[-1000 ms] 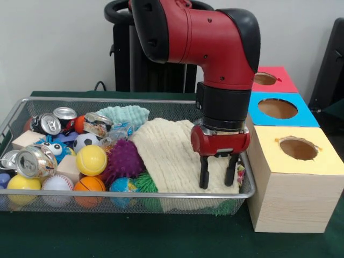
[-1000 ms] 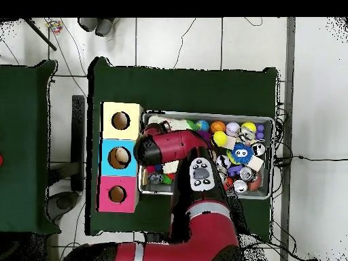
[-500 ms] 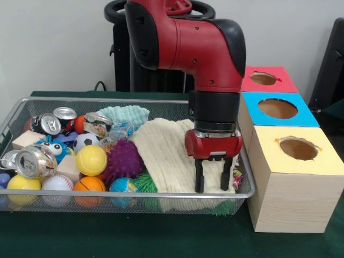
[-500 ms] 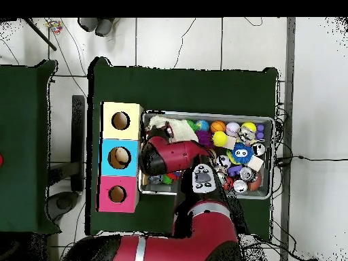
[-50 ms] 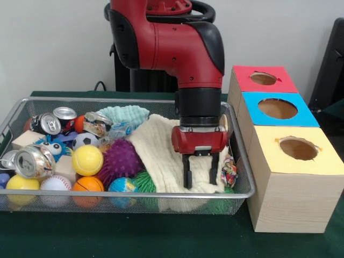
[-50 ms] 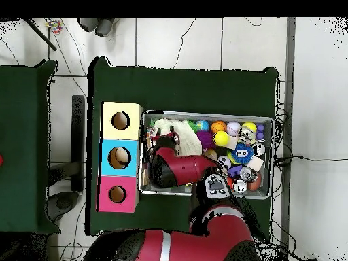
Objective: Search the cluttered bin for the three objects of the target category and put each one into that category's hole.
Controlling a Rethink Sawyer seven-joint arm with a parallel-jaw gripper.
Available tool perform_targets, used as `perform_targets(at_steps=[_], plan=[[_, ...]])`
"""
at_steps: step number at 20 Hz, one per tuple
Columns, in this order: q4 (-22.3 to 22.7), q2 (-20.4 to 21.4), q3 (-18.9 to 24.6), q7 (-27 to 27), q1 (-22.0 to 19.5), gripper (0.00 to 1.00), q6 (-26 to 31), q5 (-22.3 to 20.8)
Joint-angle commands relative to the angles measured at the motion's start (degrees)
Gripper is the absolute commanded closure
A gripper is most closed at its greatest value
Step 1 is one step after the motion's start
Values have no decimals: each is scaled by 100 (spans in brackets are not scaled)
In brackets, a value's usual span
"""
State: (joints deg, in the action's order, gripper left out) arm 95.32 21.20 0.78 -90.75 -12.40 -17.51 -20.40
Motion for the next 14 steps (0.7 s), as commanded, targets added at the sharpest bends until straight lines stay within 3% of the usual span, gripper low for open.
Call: perform_targets(at_steps=[1, 10, 14], plan=[[1449, -1009, -14, -548, -294, 0, 649, -890], [1659, -1007, -455, -477, 48, 0, 261, -1165], [1622, -1140, -454, -473, 38, 0, 131, -1297]])
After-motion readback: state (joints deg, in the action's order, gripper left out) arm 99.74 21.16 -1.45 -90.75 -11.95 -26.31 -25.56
